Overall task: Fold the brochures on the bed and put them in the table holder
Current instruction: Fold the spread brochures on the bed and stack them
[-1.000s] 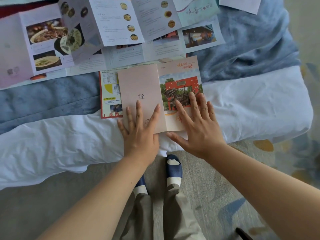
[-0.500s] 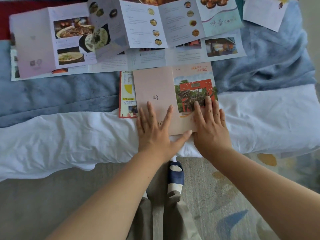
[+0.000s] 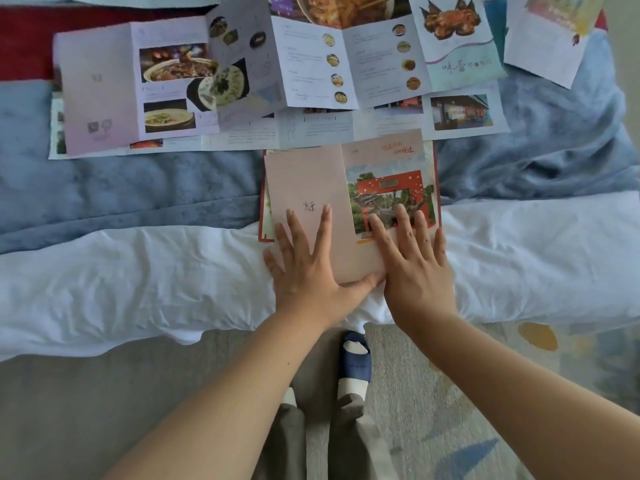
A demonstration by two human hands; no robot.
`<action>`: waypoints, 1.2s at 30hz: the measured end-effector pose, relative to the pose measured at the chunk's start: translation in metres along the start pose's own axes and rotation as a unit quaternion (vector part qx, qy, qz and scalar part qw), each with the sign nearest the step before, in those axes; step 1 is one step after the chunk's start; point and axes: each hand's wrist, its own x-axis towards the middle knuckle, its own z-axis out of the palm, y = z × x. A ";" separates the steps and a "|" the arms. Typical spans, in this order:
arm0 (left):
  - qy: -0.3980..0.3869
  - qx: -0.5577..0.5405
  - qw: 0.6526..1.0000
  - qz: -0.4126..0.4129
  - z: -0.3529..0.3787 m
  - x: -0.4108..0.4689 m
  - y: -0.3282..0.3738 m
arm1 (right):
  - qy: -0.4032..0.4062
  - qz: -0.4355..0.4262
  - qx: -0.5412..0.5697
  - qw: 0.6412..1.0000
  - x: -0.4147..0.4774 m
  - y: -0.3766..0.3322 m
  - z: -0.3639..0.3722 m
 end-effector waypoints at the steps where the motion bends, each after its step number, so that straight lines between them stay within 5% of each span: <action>1: -0.010 -0.003 1.000 0.011 -0.001 0.000 -0.003 | 0.000 -0.001 -0.003 1.000 0.000 -0.001 0.000; 5: 0.002 0.038 0.999 0.036 -0.002 -0.002 -0.015 | 0.030 -0.019 -0.015 0.999 0.003 -0.004 0.001; 11: -0.039 0.165 0.985 0.021 0.005 0.003 -0.022 | -0.044 0.030 -0.079 0.995 0.008 -0.002 0.007; 17: 0.050 0.245 0.966 0.061 0.006 0.013 -0.037 | -0.058 0.001 -0.096 0.994 0.027 0.000 0.002; 26: 0.054 0.151 0.986 0.037 0.000 0.011 -0.026 | -0.050 0.031 0.007 0.998 0.014 -0.022 0.016; 31: 0.125 0.082 0.984 0.097 -0.012 0.001 -0.025 | 0.017 0.004 0.030 0.999 0.013 -0.025 0.011; 36: 0.129 0.030 0.983 0.126 -0.013 0.003 -0.024 | -0.038 0.004 0.037 0.999 0.016 -0.031 0.015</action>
